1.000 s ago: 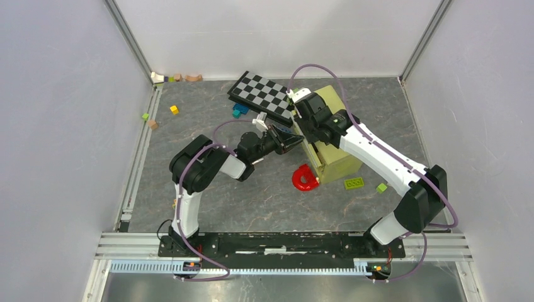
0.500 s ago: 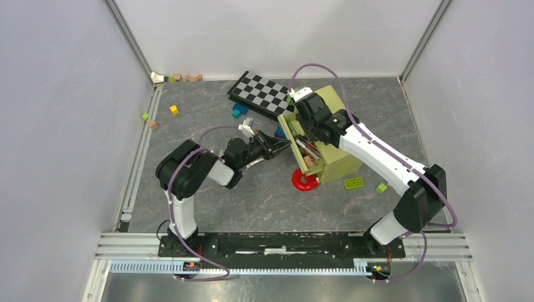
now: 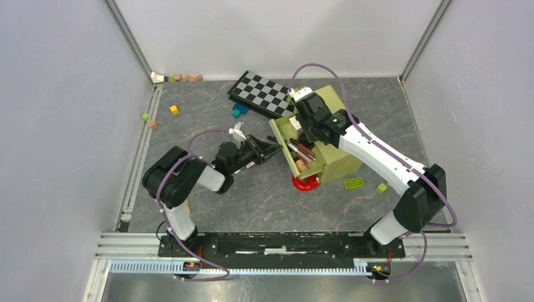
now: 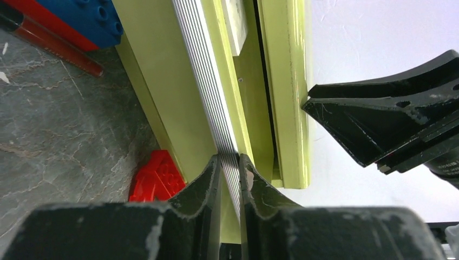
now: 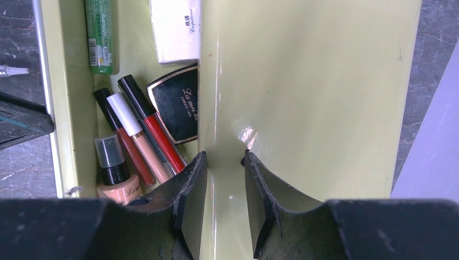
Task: Organize the makeup
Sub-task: Open the drawer in the storage box.
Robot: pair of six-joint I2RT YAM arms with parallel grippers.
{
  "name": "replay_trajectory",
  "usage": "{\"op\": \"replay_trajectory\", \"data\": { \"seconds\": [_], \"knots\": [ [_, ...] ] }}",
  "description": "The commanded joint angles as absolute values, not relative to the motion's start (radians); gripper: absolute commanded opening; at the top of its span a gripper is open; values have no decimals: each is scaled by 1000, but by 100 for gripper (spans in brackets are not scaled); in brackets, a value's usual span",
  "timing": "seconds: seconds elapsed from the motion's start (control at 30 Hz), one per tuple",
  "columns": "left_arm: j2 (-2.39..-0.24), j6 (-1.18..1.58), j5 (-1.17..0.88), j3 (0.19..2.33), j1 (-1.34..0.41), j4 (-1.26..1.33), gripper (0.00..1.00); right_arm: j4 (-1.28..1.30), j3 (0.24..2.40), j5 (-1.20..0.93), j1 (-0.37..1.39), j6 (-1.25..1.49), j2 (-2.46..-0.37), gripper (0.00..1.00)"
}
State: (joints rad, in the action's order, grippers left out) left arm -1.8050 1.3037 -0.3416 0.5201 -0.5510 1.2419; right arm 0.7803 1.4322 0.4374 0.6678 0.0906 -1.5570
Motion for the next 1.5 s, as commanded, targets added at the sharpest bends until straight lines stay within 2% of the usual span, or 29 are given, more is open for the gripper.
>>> {"op": "replay_trajectory", "data": {
  "seconds": [0.0, 0.17, 0.37, 0.5, 0.7, 0.83, 1.03, 1.23, 1.47],
  "knots": [
    [-1716, 1168, -319, 478, -525, 1157, 7, 822, 1432, 495, 656, 101, -1581, 37],
    [-1644, 1113, -309, 474, -523, 1057, 12, 821, 1436, 484, 657, 100, -1580, 38],
    [-1547, 1054, -292, 502, -522, 912, 31, 804, 1458, 432, 657, 92, -1553, 37],
    [-1434, 964, -236, 549, -522, 669, 42, 770, 1455, 342, 657, 78, -1519, 38],
    [-1231, 802, -5, 670, -522, 121, 55, 722, 1430, 201, 691, 78, -1490, 38],
    [-1153, 748, 139, 716, -521, -106, 63, 739, 1431, 160, 705, 99, -1514, 38],
    [-1088, 728, 224, 712, -521, -239, 76, 771, 1416, 278, 704, 156, -1546, 38],
    [-1099, 717, 251, 725, -512, -298, 82, 779, 1431, 291, 644, 157, -1601, 37],
    [-1115, 693, 286, 761, -499, -364, 88, 791, 1453, 401, 564, 146, -1630, 37]
  ]
}}
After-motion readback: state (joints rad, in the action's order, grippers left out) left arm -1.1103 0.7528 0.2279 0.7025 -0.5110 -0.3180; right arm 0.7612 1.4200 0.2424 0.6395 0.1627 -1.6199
